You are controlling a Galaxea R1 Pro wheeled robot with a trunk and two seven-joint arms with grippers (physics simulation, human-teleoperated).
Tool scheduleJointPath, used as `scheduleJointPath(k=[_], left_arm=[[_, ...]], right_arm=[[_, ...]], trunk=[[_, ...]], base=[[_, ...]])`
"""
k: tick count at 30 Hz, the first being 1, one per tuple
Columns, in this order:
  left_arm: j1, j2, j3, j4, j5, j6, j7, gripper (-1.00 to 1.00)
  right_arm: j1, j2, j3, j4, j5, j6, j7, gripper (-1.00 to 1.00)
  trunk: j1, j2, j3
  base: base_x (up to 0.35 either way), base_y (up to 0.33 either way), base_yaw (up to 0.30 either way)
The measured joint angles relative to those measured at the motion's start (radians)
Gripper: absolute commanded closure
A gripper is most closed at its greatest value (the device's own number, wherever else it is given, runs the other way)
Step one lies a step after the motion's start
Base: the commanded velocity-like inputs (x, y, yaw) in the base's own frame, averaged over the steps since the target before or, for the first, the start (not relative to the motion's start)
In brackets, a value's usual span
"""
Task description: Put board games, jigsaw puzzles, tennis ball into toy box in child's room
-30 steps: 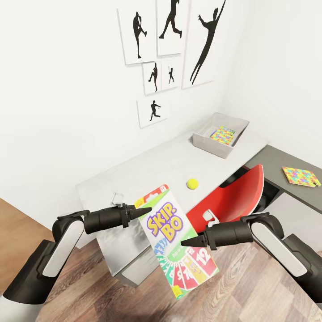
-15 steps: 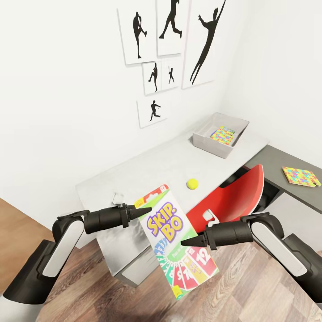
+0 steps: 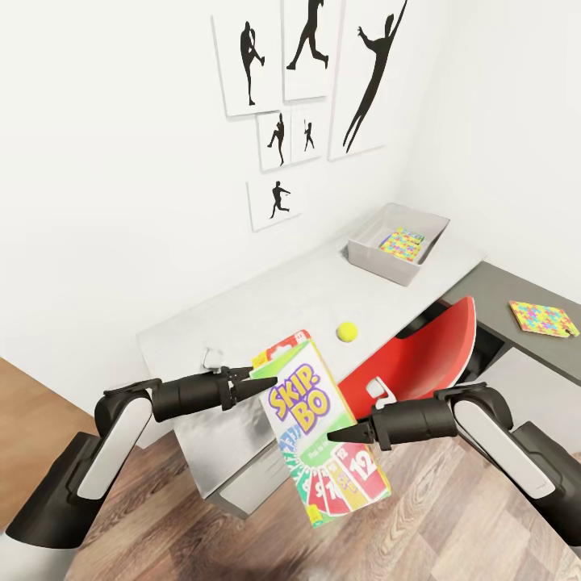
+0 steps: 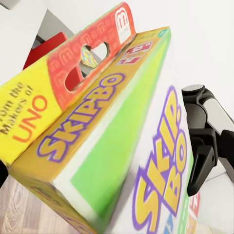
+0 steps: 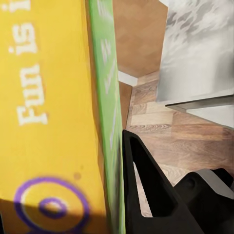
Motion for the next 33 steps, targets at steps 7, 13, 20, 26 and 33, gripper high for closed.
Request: scheduleJointPath(k=[7,13,20,26,33], left_arm=[[0.000,0.000,0.000,0.000,0.000,0.000,0.000,-1.00],[0.000,0.001,0.001,0.000,0.000,0.000,0.000,-1.00],[0.000,0.002,0.001,0.000,0.000,0.001,0.000,-1.00],[0.000,0.003,0.004,0.000,-0.001,0.004,0.000,-1.00],[0.000,0.008,0.023,0.002,-0.016,0.012,0.001,-1.00]], right_arm=[[0.000,0.000,-0.001,0.000,0.000,0.000,0.000,1.00],[0.001,-0.002,-0.009,0.000,-0.003,0.000,0.001,1.00],[0.001,-0.005,-0.015,0.000,-0.005,0.000,0.001,1.00],[0.001,-0.005,-0.020,0.000,-0.005,0.000,0.001,1.00],[0.000,-0.008,-0.047,0.000,-0.005,0.000,0.001,1.00]], trunk=[[0.000,0.000,0.000],[0.000,0.000,0.000],[0.000,0.000,0.000],[0.000,0.000,0.000],[0.000,0.000,0.000]], base=[[0.000,0.000,0.000],[0.000,0.000,0.000],[0.000,0.000,0.000],[0.000,0.000,0.000],[0.000,0.000,0.000]])
